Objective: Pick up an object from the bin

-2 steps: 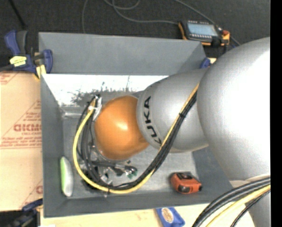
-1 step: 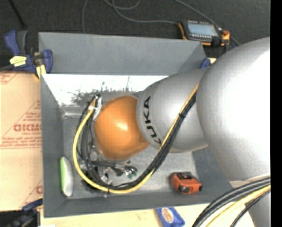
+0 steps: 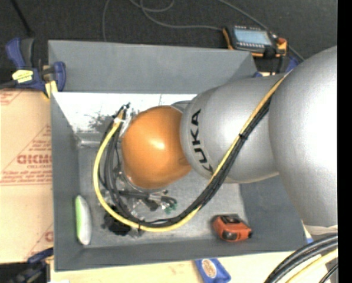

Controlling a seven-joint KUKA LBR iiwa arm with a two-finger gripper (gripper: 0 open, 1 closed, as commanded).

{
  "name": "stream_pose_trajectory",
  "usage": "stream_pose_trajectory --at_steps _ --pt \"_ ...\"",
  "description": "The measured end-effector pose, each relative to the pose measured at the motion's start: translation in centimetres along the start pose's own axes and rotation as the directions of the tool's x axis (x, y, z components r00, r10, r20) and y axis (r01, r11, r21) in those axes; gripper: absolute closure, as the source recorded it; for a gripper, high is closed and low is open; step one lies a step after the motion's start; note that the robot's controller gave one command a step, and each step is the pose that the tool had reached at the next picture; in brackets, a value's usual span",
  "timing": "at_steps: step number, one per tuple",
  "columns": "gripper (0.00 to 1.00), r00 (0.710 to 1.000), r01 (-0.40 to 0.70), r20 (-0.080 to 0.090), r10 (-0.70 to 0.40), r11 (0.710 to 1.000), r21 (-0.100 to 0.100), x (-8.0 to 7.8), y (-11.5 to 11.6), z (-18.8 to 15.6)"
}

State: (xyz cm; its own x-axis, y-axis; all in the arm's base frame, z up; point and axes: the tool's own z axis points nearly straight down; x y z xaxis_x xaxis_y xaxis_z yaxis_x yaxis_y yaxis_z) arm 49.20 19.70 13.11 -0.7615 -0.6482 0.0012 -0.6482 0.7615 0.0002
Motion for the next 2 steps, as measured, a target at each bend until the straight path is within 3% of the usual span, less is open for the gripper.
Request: stream_pose_trajectory --at_steps 1,2 --pt "1.00 1.000 -0.017 -0.002 0.017 1.000 -0.001 0.4 0.2 -6.4" --pt "1.00 1.000 0.014 0.012 -0.014 1.000 0.004 1.2 -1.6 -7.5"
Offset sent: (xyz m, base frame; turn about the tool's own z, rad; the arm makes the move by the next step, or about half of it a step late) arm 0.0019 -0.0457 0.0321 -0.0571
